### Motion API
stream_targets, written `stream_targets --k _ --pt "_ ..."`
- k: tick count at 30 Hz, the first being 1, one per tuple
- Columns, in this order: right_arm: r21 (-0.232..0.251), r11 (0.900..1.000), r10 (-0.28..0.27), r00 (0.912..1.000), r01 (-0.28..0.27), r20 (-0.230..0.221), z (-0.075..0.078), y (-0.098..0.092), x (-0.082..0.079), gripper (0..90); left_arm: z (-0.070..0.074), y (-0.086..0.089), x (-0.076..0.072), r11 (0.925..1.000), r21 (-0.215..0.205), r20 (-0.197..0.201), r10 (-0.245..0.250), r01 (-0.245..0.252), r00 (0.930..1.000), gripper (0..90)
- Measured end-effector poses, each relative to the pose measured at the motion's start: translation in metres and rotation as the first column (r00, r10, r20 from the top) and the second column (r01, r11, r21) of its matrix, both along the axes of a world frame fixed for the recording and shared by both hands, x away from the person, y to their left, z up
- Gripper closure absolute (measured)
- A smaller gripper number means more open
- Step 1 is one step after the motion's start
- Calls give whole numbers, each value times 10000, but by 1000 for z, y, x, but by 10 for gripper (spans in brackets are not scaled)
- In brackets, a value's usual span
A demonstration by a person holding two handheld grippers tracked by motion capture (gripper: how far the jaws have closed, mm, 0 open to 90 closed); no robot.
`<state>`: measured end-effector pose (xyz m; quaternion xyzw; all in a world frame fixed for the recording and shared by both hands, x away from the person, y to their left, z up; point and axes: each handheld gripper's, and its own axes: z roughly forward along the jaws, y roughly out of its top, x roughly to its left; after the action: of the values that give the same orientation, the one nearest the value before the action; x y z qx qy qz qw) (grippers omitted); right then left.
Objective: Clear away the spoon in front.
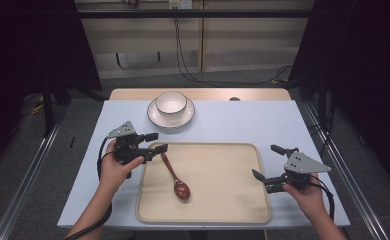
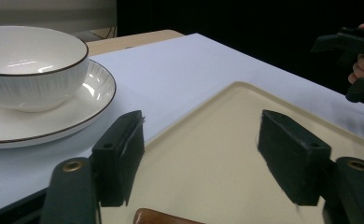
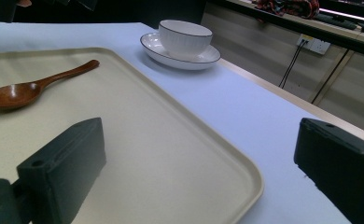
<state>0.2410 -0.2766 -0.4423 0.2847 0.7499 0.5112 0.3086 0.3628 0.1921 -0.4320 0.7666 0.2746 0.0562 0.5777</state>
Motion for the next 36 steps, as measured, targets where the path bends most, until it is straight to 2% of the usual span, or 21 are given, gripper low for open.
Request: stream_targets --k 4,10,18,24,25,27,29,36 --pt "-9 10000 9 10000 -9 -20 0 0 0 17 1 2 0 10000 -79 9 15 -15 10000 269" --pt "0 10000 32 10000 -32 -3 0 0 0 17 3 5 -1 9999 49 397 115 -118 9991 213" --pt "-15 10000 30 10000 -30 5 0 -1 0 17 5 12 -2 9992 9 582 408 -409 9975 117" --pt "-12 10000 54 10000 -54 -22 0 -1 0 17 5 18 -1 9986 52 685 524 -529 9963 86" --pt "-2 10000 53 10000 -53 -26 0 -1 1 17 6 19 -2 9976 207 721 640 -656 9953 84" --pt "53 10000 36 9999 -35 -96 0 -1 0 17 6 21 -1 9983 168 814 536 -551 9952 79" --pt "68 10000 52 9999 -52 -99 1 -2 0 17 6 23 -2 9961 418 938 738 -780 9928 70" --pt "128 9999 -35 10000 36 -57 1 -2 1 17 7 28 -3 9957 349 1056 817 -858 9910 54"
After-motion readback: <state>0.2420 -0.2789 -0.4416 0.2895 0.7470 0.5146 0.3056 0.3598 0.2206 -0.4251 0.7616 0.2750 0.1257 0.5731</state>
